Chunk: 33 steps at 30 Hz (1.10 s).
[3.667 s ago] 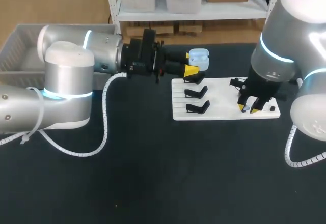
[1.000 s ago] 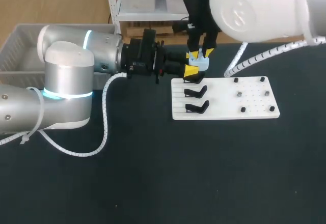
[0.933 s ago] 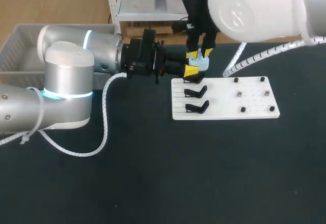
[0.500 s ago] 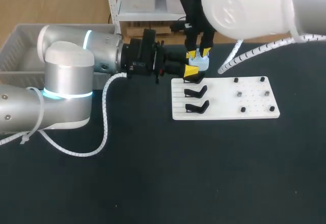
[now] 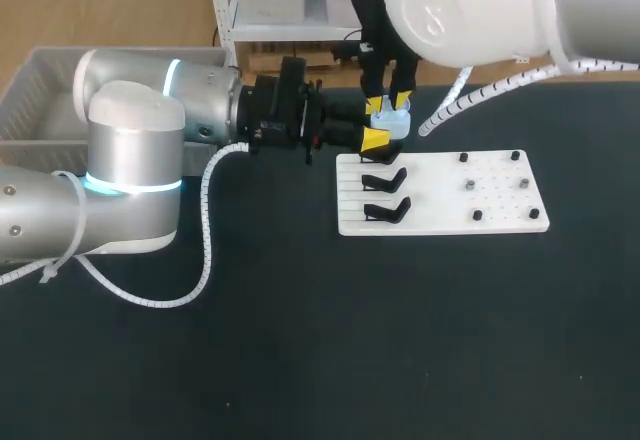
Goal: Pick up each earbud case from the left stands, insert the matching earbuds, close the lid, and place the case in the box.
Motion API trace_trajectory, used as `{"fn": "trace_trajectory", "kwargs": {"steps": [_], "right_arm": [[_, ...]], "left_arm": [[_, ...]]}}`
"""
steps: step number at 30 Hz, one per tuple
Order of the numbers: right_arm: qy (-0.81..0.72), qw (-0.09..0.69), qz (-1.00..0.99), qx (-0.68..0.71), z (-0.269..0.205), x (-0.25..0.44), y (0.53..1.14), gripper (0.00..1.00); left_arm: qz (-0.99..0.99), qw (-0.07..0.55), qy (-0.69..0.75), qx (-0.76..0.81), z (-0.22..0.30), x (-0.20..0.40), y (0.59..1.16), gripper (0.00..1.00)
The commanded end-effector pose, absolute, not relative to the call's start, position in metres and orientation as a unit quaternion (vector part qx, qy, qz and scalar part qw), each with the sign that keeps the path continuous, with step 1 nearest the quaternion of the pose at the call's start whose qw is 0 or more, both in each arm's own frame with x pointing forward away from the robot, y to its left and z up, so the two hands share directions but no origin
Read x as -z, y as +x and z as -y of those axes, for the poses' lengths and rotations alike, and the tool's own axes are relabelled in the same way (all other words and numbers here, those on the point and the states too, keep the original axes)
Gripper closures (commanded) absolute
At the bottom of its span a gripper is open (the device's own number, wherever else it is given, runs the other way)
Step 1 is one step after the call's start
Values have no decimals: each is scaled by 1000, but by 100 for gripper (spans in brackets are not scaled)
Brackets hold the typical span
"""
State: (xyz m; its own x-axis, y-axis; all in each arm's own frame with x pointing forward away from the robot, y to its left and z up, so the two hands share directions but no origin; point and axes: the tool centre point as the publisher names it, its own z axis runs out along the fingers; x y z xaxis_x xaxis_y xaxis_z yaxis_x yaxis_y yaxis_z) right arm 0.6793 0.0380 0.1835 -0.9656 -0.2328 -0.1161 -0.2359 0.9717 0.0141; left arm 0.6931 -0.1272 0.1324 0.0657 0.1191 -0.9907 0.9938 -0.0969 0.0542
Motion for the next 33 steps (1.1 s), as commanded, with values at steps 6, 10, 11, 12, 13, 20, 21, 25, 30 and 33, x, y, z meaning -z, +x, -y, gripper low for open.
{"fn": "trace_trajectory", "kwargs": {"steps": [6, 10, 11, 12, 13, 20, 21, 25, 30, 33], "right_arm": [[-117, 52, -992, -15, -38, -179, 682, 100], [-116, 51, -992, -14, -38, -178, 682, 100], [-116, 51, -992, -14, -38, -177, 683, 100], [-116, 51, -992, -14, -38, -177, 683, 100], [-116, 50, -992, -14, -38, -177, 683, 100], [-117, 48, -992, -13, -39, -173, 686, 100], [-117, 48, -992, -13, -40, -173, 686, 100], [-116, 48, -992, -12, -41, -172, 687, 100], [-114, 51, -992, -15, -41, -176, 686, 0], [-112, 58, -992, -21, -38, -185, 681, 0]], "left_arm": [[-491, 462, 566, 475, 127, -132, 692, 100], [-491, 462, 566, 475, 127, -132, 692, 100], [-491, 462, 566, 475, 127, -132, 692, 100], [-491, 462, 566, 475, 127, -132, 692, 100], [-491, 462, 566, 475, 127, -132, 692, 100], [-491, 462, 566, 475, 127, -132, 692, 100], [-491, 462, 566, 475, 127, -132, 692, 100], [-491, 462, 566, 475, 127, -132, 692, 100], [-491, 462, 566, 475, 127, -132, 692, 100], [-491, 462, 566, 475, 127, -132, 692, 100]]}}
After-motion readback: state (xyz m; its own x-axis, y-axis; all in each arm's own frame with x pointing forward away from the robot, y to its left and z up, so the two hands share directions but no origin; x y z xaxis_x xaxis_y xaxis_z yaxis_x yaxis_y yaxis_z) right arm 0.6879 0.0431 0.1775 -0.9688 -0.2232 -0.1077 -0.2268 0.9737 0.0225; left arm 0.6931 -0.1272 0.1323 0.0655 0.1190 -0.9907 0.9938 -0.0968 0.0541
